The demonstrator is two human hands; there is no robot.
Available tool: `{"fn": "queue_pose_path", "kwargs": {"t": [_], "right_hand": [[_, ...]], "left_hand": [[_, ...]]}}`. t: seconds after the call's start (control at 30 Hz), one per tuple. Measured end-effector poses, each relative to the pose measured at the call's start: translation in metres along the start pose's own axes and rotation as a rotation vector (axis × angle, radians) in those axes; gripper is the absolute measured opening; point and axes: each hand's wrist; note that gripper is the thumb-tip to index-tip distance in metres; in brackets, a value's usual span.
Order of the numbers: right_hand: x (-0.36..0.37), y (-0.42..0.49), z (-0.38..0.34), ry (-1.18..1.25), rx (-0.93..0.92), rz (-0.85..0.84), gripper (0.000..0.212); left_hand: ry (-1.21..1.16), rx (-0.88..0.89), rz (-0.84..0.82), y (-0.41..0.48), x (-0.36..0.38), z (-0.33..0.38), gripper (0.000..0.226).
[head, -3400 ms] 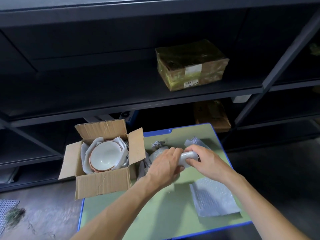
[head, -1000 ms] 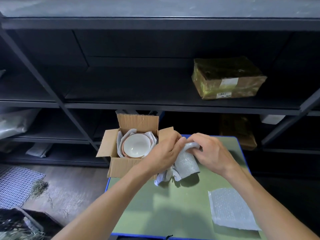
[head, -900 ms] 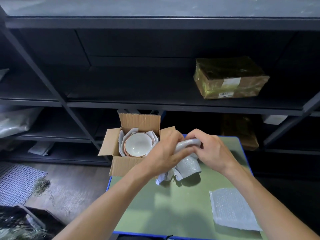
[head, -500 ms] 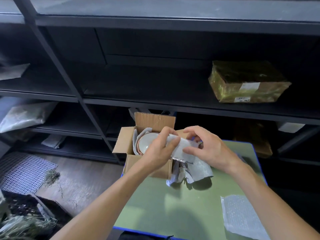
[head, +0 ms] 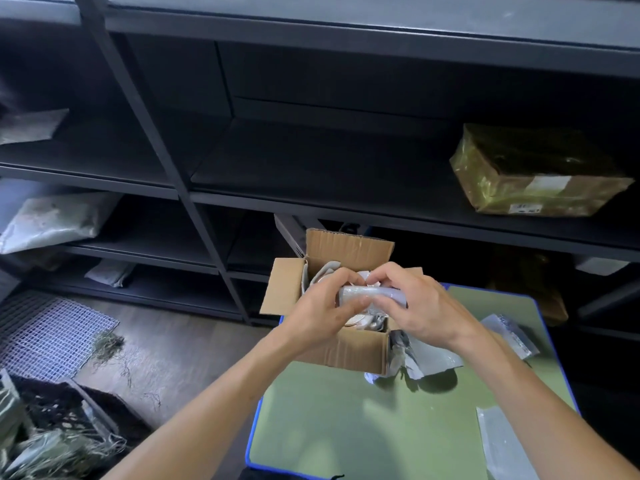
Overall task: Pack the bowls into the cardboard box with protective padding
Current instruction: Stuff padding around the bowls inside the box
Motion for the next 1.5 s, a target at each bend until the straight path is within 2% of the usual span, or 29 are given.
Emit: {"fn": "queue_pose_path", "kwargs": {"t": [0.07, 0.13, 0.2, 0.27, 0.43, 0.67, 0.8, 0.93, 1.13, 1.2, 1.33, 1.5], "right_hand": [[0.007, 0.007, -0.009, 0.007, 0.024, -0.006, 0.011], [0.013, 0.015, -0.017, 0.024, 0.062, -0.023, 0.019], [0.020, 0.023, -0.024, 0.045, 0.076, -0.034, 0.030], [0.027, 0.033, -0.029, 0.087, 0.073, 0.012, 0.032], [0.040, 0.055, -0.038, 0.292, 0.087, 0.087, 0.027], [0.040, 0.076, -0.043, 0.310, 0.187, 0.168, 0.017], [0.039, 0.078, -0.033, 0.143, 0.172, 0.181, 0.017], [0.037, 0.079, -0.020, 0.037, 0.209, 0.210, 0.020], [0.034, 0.080, -0.008, -0.017, 0.201, 0.236, 0.017], [0.034, 0.079, -0.002, -0.019, 0.174, 0.208, 0.017], [0.032, 0.074, 0.007, -0.059, 0.150, 0.180, 0.022], [0.031, 0.078, 0.008, -0.131, 0.088, 0.255, 0.027]], "left_hand": [[-0.010, -0.021, -0.012, -0.001, -0.008, -0.009, 0.022], [-0.044, -0.029, 0.000, -0.001, -0.016, -0.015, 0.013], [-0.080, -0.042, 0.012, -0.001, -0.026, -0.022, 0.015], [-0.096, -0.061, 0.016, 0.000, -0.037, -0.030, 0.016], [-0.037, -0.019, 0.059, 0.006, -0.062, -0.040, 0.015], [-0.055, -0.055, 0.031, 0.021, -0.077, -0.041, 0.012], [0.183, -0.135, 0.064, 0.018, -0.069, -0.047, 0.010], [0.459, -0.264, 0.149, 0.011, -0.054, -0.060, 0.030], [0.760, -0.209, 0.175, 0.018, -0.032, -0.059, 0.051], [0.807, -0.213, 0.187, 0.022, -0.028, -0.059, 0.046], [0.823, -0.164, 0.219, 0.031, -0.022, -0.063, 0.011], [0.870, -0.120, 0.182, 0.029, -0.017, -0.065, 0.017]]}}
Point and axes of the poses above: each hand's wrist, its own y-axis towards the middle knuckle, its own x-axis out of the palm, z = x × y, and after that the axes turned 3 degrees about -z, right-handed
